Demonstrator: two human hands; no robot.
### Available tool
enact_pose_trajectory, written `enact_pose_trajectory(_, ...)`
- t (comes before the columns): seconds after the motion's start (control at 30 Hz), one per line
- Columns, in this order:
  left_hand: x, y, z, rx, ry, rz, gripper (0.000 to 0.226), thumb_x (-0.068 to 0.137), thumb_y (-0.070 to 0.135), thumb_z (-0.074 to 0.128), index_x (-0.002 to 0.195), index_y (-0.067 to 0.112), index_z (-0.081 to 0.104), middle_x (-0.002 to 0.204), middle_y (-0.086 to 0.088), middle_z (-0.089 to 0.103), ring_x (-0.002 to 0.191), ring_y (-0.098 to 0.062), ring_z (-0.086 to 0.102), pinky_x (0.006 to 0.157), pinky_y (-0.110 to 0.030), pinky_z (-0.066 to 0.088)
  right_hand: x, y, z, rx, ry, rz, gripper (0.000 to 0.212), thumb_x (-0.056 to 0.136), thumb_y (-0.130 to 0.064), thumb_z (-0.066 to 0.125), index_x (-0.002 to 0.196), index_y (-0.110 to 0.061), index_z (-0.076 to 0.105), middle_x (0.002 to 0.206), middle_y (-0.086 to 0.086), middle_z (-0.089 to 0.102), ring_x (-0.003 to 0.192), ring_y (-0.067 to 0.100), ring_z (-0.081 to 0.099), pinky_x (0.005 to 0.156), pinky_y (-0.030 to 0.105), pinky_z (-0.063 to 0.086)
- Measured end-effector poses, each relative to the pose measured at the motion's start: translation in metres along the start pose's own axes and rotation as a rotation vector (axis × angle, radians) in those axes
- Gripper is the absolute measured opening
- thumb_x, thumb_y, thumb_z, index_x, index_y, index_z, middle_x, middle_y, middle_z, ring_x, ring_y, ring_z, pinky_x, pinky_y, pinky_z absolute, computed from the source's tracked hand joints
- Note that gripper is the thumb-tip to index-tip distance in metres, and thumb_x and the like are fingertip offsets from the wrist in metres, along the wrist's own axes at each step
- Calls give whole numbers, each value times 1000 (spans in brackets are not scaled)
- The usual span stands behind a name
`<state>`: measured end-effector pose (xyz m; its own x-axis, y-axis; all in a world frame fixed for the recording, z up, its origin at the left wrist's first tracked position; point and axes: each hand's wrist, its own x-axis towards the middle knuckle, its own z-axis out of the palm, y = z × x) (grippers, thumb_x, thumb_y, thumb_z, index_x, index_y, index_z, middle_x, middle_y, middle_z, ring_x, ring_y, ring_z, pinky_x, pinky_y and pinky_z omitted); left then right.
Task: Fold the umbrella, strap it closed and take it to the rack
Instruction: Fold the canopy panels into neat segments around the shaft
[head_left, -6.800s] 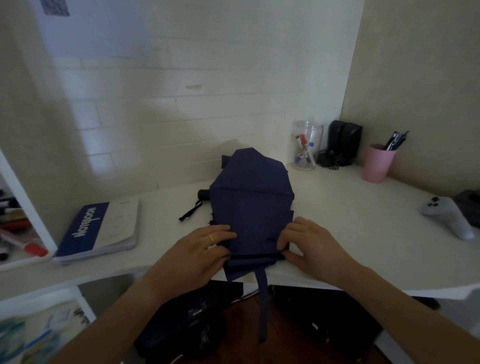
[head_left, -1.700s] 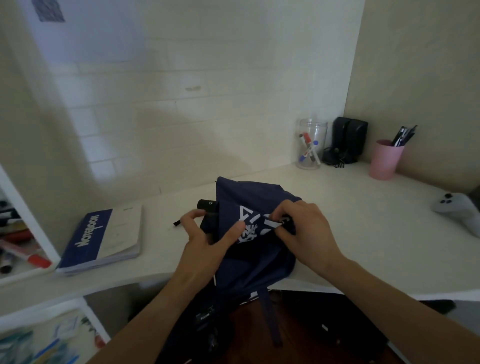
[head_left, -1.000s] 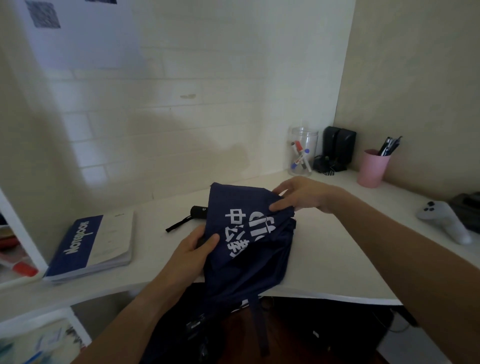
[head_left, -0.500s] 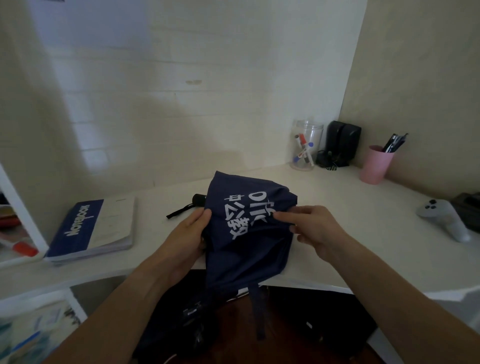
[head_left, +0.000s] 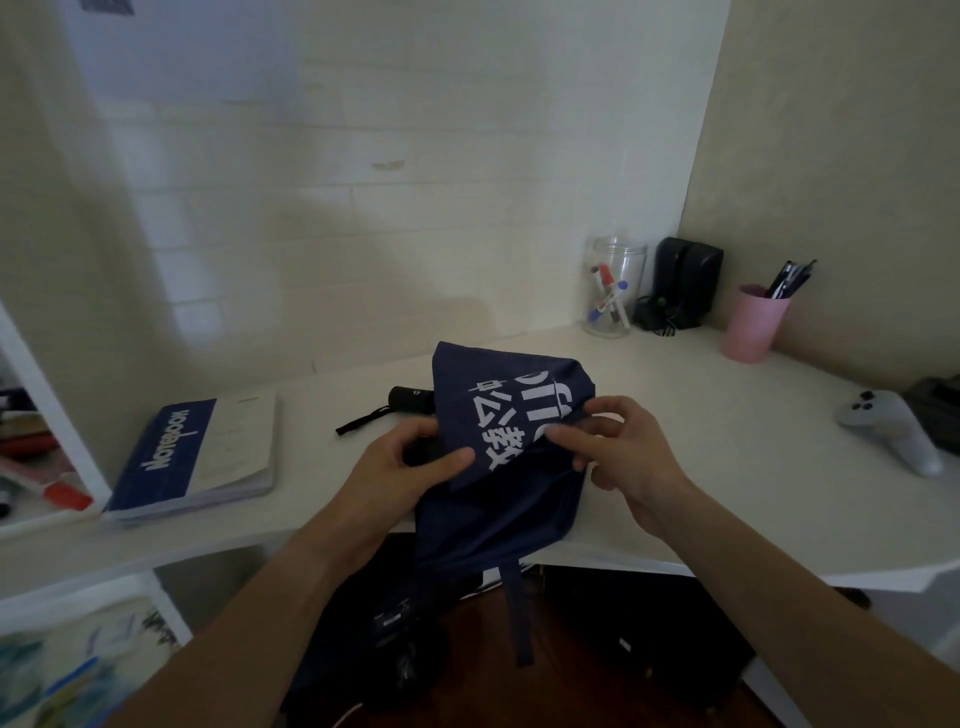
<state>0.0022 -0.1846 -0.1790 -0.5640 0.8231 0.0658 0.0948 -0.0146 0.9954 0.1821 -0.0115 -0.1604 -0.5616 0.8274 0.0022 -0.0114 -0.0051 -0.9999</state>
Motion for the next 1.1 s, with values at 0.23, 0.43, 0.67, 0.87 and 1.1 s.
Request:
enact_pose_trajectory(0.23,0,7,4,-217,127,-48,35,107,45,43,123,16,51,110,-16,78,94,-34,78,88,-44,57,10,-2,-6,-50,-15,-98,38,78,1,81,107,1,56,81,17,65,43,18,55,37,22,38)
enact_pose_trajectory(0.43,-4,11,9,-10,86,14,33,90,22,77,120,15,66,107,-9,79,90,-30,79,89,-47,61,15,-1,-12,-119,-113,-189,27,85,1,74,104,0,55,73,13,64,42,22,58,36,25,38)
enact_pose_trajectory(0.67,-1,15,2,-169,58,-129,35,107,32,43,122,13,68,103,-24,78,102,-33,75,105,-48,50,21,9,-23,-132,-187,-208,18,89,10,64,103,3,55,75,17,61,57,28,70,57,29,59)
enact_pose_trajectory(0.87,0,11,-10,-85,-35,-86,52,70,21,77,121,24,72,107,-10,78,109,-33,71,108,-47,49,19,11,-26,-255,-188,-289,18,88,-4,72,104,-8,66,72,12,60,62,23,66,63,31,57)
enact_pose_trajectory(1.1,-5,19,-1,195,-93,-18,55,59,62,87,103,31,78,105,13,78,97,-6,74,82,-23,58,27,19,-10,-460,-20,-378,17,79,-39,80,95,-37,77,75,4,65,68,20,66,69,34,57)
